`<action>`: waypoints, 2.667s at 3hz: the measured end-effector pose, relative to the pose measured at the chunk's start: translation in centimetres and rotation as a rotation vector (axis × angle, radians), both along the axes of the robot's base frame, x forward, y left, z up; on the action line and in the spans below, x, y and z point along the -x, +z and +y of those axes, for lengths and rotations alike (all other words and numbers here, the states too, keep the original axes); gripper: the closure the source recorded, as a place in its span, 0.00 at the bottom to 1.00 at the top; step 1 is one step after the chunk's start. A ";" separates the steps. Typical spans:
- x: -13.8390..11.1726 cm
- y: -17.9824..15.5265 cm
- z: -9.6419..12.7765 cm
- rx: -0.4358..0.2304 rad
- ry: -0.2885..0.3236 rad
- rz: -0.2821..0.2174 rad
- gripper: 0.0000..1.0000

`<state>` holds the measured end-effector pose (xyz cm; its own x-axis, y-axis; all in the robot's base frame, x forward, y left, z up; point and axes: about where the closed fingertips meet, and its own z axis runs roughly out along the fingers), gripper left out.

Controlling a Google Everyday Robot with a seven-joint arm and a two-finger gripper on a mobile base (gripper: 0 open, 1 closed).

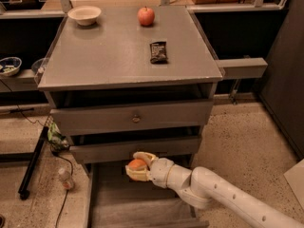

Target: Place orange into bottom drawer

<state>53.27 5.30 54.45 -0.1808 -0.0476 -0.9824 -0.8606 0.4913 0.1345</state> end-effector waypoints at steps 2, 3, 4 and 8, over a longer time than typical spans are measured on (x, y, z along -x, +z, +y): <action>-1.3 -2.3 -0.1 -0.020 -0.020 0.028 1.00; -2.1 -4.8 -0.9 -0.017 -0.046 0.047 1.00; -2.5 -9.1 -3.4 0.007 -0.096 0.083 1.00; -6.0 -15.6 -5.8 -0.030 -0.230 0.037 1.00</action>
Offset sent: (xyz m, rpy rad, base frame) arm 0.0295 -0.0069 -0.0522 0.0439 0.0630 -0.0534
